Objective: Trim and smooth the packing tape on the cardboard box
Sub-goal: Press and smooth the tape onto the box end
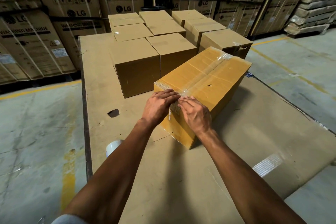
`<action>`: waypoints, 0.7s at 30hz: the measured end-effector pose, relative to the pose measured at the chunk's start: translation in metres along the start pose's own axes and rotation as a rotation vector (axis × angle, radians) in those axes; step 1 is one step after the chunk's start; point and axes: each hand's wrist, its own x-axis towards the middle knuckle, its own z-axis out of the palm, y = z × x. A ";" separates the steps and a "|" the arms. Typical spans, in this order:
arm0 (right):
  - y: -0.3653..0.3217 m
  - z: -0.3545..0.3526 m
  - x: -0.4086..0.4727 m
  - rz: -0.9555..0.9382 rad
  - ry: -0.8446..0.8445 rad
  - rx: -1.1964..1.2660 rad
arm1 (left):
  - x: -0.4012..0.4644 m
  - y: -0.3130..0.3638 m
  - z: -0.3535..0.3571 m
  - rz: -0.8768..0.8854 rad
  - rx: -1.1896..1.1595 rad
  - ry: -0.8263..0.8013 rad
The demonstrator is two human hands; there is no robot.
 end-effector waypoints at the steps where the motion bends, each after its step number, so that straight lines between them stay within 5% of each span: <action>1: 0.000 0.000 0.000 0.013 0.011 0.017 | 0.001 0.001 -0.002 -0.005 -0.012 0.004; 8: -0.007 -0.013 0.005 0.090 -0.030 0.075 | 0.000 0.009 -0.009 -0.071 0.001 0.060; 18: -0.030 -0.043 0.029 0.008 -0.388 0.262 | 0.019 0.032 -0.037 -0.496 0.249 -0.064; 21: -0.017 -0.048 0.020 0.041 -0.424 0.244 | 0.017 0.055 -0.037 -0.488 0.191 -0.084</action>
